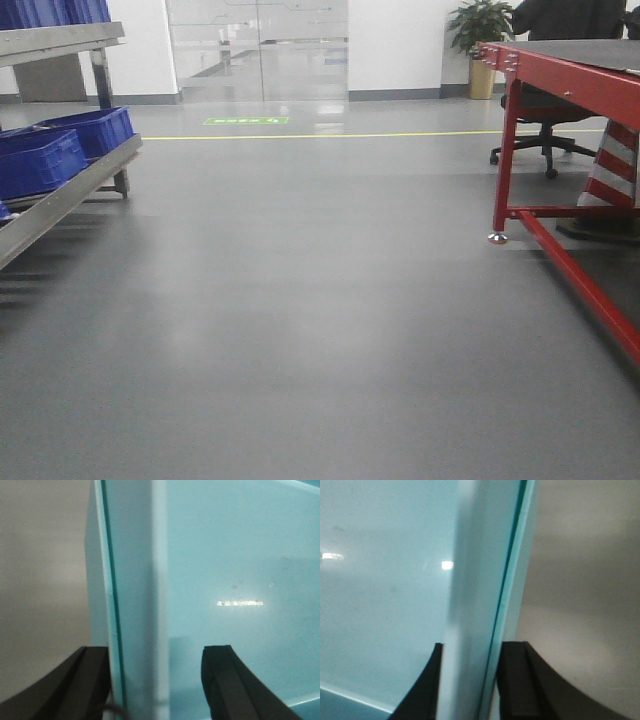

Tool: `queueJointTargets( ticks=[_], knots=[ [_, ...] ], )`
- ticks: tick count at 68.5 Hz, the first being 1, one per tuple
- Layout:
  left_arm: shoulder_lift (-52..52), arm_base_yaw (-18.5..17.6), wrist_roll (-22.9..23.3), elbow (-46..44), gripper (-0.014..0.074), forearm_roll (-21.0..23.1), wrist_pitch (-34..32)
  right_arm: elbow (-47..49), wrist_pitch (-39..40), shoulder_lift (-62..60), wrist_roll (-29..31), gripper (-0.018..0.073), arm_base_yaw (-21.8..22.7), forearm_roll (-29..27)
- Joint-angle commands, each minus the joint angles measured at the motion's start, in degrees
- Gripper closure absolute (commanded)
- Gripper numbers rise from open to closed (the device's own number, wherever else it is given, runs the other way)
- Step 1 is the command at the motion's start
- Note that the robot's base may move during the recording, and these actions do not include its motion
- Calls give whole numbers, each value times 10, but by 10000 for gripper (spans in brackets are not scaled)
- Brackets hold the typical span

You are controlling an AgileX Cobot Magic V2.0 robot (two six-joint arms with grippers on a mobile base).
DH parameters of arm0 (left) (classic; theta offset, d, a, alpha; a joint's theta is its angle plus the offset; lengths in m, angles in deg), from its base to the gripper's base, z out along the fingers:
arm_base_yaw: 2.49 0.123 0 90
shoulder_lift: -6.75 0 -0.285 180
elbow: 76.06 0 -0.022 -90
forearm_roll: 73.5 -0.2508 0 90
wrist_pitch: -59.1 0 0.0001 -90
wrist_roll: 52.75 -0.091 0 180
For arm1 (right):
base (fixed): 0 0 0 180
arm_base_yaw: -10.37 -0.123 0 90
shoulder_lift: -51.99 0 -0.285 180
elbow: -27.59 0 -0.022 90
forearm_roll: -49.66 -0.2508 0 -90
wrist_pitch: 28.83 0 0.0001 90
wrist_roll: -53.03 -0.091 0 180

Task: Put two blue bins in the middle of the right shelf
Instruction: 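Drive across the floor holding the stacked teal bins in both grippers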

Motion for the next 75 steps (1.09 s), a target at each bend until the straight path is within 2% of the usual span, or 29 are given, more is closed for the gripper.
queueJointTargets(
  ticks=[1, 75],
  knots=[
    [10, -2, -23, -9, 707, 10, -39, 11, 51, -8, 8, 713, 2, 1],
    [10, -2, -23, -9, 707, 10, -41, 11, 51, -8, 8, 713, 2, 1]
  ],
)
